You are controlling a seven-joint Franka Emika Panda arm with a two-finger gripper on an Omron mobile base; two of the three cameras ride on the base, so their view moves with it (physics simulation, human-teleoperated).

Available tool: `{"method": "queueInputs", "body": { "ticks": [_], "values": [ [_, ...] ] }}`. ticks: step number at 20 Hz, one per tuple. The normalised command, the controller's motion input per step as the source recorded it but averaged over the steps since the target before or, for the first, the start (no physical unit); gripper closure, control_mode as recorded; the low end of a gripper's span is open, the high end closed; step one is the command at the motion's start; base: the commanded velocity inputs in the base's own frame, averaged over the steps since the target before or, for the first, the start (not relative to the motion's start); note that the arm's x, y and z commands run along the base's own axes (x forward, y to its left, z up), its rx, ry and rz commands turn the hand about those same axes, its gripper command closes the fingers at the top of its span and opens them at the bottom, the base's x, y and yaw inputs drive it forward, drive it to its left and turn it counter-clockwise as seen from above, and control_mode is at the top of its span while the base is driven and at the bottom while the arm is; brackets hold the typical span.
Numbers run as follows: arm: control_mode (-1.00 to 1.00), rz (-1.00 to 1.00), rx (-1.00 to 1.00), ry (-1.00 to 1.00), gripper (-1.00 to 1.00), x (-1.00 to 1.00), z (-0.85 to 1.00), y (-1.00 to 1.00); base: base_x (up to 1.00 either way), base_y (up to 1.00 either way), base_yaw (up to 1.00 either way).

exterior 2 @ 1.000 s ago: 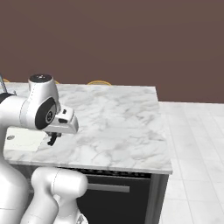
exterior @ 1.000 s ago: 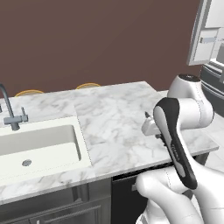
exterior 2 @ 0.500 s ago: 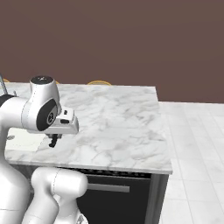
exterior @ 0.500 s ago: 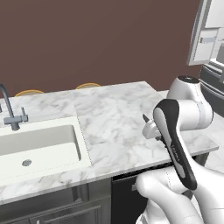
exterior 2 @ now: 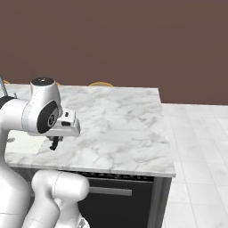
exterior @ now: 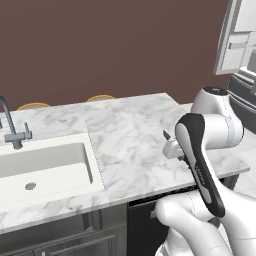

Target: Retrieve the butter from the fridge and place it on a plate on the dining table. Then retrieve the butter knife by the fridge and place it near the plate.

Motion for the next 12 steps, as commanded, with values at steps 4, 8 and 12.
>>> {"method": "queueInputs", "body": {
  "ticks": [4,8,12],
  "values": [
    [1.0,0.0,0.0,0.0,1.0,0.0,0.0,0.0,-0.18,0.25,0.0],
    [1.0,0.0,0.0,0.0,1.0,0.0,0.0,0.0,-0.48,0.63,0.0],
    [1.0,0.0,0.0,0.0,1.0,0.0,0.0,0.0,-0.63,0.65,0.0]
  ]
}}
